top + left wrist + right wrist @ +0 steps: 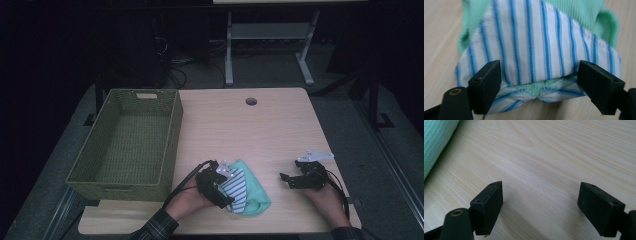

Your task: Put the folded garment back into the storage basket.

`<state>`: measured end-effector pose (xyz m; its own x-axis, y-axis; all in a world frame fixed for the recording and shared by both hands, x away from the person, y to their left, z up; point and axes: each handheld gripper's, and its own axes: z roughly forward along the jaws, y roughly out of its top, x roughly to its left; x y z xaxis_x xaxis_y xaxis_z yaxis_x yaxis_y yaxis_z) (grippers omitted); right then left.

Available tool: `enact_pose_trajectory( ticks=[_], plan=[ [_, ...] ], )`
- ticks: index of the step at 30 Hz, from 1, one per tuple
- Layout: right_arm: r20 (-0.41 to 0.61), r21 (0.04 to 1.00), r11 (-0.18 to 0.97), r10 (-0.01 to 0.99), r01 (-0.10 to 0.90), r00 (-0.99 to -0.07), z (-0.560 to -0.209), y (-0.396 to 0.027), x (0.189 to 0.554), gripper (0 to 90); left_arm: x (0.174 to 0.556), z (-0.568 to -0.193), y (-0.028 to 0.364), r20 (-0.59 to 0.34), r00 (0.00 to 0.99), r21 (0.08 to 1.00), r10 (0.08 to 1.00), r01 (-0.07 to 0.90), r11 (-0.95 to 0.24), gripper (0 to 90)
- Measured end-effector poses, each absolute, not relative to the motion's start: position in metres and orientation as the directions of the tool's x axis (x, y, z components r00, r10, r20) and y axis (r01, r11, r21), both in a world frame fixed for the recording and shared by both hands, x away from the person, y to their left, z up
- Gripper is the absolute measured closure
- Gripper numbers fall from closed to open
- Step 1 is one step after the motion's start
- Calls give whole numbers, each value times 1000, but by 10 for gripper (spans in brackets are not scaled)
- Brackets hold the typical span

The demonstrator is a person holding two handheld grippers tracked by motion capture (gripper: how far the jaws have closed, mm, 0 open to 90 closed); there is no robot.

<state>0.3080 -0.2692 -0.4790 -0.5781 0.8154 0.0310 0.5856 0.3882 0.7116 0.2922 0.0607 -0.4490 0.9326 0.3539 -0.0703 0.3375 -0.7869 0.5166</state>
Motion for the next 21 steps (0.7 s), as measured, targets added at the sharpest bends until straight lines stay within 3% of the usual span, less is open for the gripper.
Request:
enact_pose_trajectory(
  ticks=[11,17,21],
  plan=[
    [30,725,372,824,580,-566,-482,-271,307,157,290,-453,57,-31,938,509,346,312,-802,183],
    [26,726,371,827,580,-562,-482,-271,307,142,292,-452,57,-41,933,508,356,327,-797,277],
    [26,724,373,826,580,-563,-482,-271,307,129,298,-449,56,-47,934,505,355,329,-798,412]
  ],
)
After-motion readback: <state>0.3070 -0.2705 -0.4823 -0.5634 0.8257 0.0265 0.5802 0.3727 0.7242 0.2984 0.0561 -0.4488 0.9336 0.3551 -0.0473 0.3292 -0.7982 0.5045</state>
